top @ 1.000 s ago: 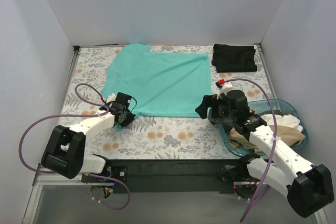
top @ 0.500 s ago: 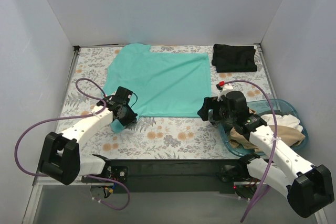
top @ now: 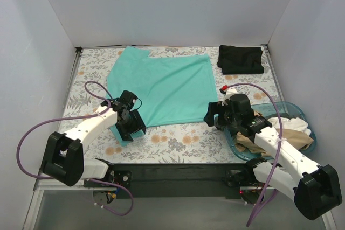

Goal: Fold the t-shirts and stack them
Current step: Flatten the tshirt out

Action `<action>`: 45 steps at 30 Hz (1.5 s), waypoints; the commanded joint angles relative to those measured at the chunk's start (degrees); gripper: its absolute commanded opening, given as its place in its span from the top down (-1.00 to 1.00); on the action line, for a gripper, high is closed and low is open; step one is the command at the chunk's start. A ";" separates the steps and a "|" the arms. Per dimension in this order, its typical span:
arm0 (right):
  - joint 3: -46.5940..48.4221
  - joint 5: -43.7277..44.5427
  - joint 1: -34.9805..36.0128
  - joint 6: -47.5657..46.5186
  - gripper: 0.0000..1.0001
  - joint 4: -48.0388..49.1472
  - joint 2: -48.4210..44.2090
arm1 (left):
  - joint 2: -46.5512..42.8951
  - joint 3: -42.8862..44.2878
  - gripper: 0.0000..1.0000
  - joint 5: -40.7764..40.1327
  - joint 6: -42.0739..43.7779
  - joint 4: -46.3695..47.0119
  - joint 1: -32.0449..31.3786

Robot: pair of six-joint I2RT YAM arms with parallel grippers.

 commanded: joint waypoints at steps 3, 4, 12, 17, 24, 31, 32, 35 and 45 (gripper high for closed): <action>2.91 -2.85 -0.04 -4.18 -0.97 -0.28 -0.16 | -0.89 3.35 -0.54 0.01 1.43 -1.25 -0.20; 3.34 -3.47 -0.13 -4.62 -0.97 -0.19 -0.34 | -1.06 3.70 -0.65 -1.47 1.26 -1.17 -0.29; 7.04 -2.63 0.48 -5.33 -0.97 -1.06 2.90 | -0.98 6.87 -0.80 -9.65 -2.34 1.29 -0.20; 9.67 9.42 1.89 -6.65 -0.96 -7.12 4.06 | 0.34 5.91 -0.84 -13.44 -3.84 2.26 -0.11; 11.26 4.28 2.77 -6.47 -0.96 -6.53 5.19 | 0.79 2.04 -0.88 -16.60 -7.79 3.58 1.73; 16.34 2.23 7.78 -7.00 -0.97 -2.31 13.71 | -5.45 -4.02 -0.90 -15.74 -8.15 6.20 7.87; 17.14 2.93 7.78 -6.48 -0.97 -2.13 16.60 | -5.46 -4.03 -0.90 -14.68 -7.71 7.17 9.80; 20.30 3.55 7.78 -4.81 -0.97 -1.86 22.49 | -3.53 -4.12 -0.91 -11.43 -6.48 11.13 12.44; 26.46 11.47 6.29 -2.34 -0.97 -0.98 37.44 | 9.65 -0.25 -0.92 -12.64 -7.09 15.10 15.79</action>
